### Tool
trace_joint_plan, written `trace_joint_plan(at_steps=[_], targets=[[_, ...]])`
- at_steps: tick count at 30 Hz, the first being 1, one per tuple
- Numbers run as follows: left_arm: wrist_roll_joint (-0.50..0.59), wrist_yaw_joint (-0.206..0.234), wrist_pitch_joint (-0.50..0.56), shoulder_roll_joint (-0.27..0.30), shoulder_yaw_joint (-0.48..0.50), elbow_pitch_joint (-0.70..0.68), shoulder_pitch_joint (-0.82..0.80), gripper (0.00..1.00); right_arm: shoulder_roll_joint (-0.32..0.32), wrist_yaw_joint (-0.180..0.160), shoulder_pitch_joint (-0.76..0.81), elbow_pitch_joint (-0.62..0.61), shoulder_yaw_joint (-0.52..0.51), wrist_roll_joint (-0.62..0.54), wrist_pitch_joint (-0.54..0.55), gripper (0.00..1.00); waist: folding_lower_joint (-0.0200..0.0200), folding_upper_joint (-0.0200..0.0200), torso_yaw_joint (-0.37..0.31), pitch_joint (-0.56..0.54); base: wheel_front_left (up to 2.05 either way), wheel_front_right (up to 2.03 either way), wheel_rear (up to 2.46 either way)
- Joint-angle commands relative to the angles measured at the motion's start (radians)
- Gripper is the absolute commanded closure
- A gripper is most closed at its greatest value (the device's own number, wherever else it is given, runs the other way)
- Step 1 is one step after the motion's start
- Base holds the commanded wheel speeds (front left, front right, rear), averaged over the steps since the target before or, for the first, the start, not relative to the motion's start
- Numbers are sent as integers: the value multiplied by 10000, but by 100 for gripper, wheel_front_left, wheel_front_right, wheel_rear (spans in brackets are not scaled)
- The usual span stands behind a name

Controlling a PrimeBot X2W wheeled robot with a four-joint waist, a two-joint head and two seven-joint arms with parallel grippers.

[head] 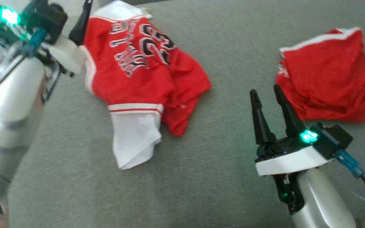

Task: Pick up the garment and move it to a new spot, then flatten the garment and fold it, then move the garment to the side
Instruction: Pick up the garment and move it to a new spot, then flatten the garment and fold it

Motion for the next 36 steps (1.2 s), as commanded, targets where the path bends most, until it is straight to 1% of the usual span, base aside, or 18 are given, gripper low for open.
trace_joint_plan(at_steps=[1, 6, 12, 16, 17, 19, 21, 24, 28, 31, 36], targets=[[-159, 147, -152, 281, 477, -265, -61, 0, -12, -7, 11, -247, 120, -96, -107, 0, 0, 0, 543, -460, 0, 0, 0], [-1005, 804, -687, 175, 1019, -1089, 1557, 0, -12, -7, 351, -80, -315, -283, -107, 0, 0, 0, 1327, -1096, 0, 0, 0], [-2038, 1873, -1050, 239, 1736, -2708, 4333, 0, -12, -7, 814, -7, -644, -461, -107, 0, 0, 0, 1962, -1671, 0, 0, 0], [-2561, 2623, -1205, 84, 2121, -3948, 6268, 0, -12, -7, 1021, 26, -665, -530, -107, 0, 0, 0, 2090, -1854, 0, 0, 0], [-2726, 2931, -1253, -26, 2287, -4462, 7086, 0, -12, -7, 1072, 34, -628, -559, -107, 0, 0, 0, 2075, -1872, 0, 0, 0], [-2781, 3166, -1282, -127, 2410, -4848, 7716, 0, -12, -7, 1099, 46, -578, -580, -107, 0, 0, 0, 2038, -1892, 0, 0, 0], [-2809, 3300, -1298, -238, 2527, -5171, 8143, 0, -12, -7, 1112, 54, -540, -593, -107, 0, 0, 0, 1990, -1904, 0, 0, 0], [-2706, 3354, -1309, -301, 2616, -5515, 8378, 0, -12, -7, 1098, 50, -531, -595, -107, 0, 0, 0, 1922, -1874, 0, 0, 0], [-2570, 3087, -1295, -315, 2450, -5689, 8258, 0, -12, -7, 1050, 13, -476, -589, -107, 0, 0, 0, 1816, -1778, 0, 0, 0], [-2561, 2681, -917, -360, 2023, -5644, 8075, 0, -12, -7, 1023, -12, -483, -564, -107, 0, 0, 0, 1715, -1647, 0, 0, 0], [-2663, 1754, 256, -434, 1099, -5190, 7708, 0, -12, -7, 948, -47, -478, -564, -107, 0, 0, 0, 1570, -1354, 0, 0, 0]])
